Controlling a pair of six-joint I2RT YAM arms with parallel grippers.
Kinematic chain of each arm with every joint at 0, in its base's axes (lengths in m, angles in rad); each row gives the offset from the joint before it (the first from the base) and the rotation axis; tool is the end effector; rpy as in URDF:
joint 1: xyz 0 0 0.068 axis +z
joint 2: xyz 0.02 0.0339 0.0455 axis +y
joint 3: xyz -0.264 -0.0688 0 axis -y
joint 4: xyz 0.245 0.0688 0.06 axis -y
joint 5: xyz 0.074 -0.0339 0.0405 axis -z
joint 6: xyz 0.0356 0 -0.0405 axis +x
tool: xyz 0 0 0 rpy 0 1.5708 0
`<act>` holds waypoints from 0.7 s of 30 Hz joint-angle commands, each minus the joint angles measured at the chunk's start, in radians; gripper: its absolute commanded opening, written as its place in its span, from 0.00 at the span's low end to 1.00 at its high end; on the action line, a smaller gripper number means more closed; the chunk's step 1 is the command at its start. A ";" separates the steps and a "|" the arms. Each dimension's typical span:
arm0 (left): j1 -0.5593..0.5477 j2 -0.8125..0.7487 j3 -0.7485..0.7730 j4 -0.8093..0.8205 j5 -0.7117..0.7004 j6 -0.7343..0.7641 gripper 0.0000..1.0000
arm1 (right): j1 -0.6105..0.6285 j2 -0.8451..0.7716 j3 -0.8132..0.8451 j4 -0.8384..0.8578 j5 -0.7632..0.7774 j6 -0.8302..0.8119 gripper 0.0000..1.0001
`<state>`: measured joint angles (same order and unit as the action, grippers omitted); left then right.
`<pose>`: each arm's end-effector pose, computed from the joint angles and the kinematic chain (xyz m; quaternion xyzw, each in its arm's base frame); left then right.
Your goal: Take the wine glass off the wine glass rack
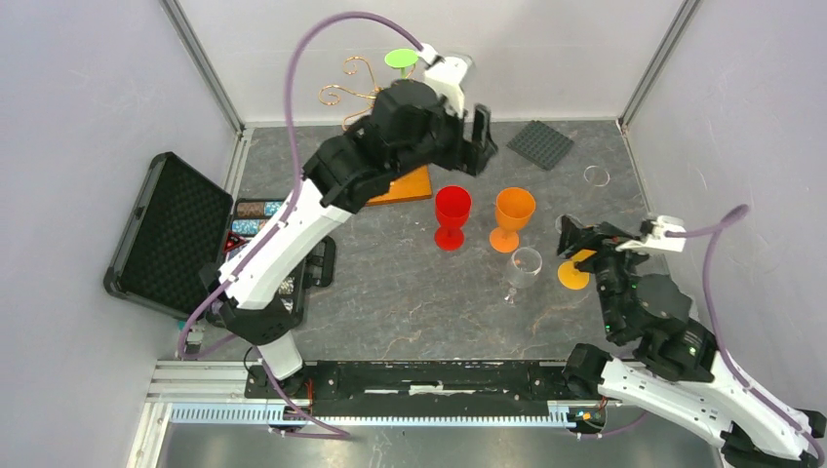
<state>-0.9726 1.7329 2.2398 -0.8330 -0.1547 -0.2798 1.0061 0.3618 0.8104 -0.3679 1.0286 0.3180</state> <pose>0.2023 -0.2870 0.5105 0.2327 0.7773 -0.2898 0.5077 0.0578 0.0343 0.3747 0.1413 0.6777 0.1303 0.7098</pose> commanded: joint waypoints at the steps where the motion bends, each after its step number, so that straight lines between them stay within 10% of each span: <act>1: 0.141 -0.009 0.051 0.094 -0.044 -0.016 0.82 | 0.005 0.123 0.058 0.069 -0.101 0.014 0.78; 12: 0.546 0.062 -0.006 0.376 0.072 -0.392 0.75 | 0.004 0.267 0.055 0.098 -0.198 0.114 0.77; 21: 0.626 0.329 0.207 0.360 0.093 -0.603 0.56 | 0.005 0.274 0.030 0.117 -0.205 0.138 0.75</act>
<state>-0.3420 1.9907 2.3779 -0.5049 -0.0826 -0.7498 1.0061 0.6312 0.8444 -0.2890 0.8349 0.4328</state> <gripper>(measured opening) 0.594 0.756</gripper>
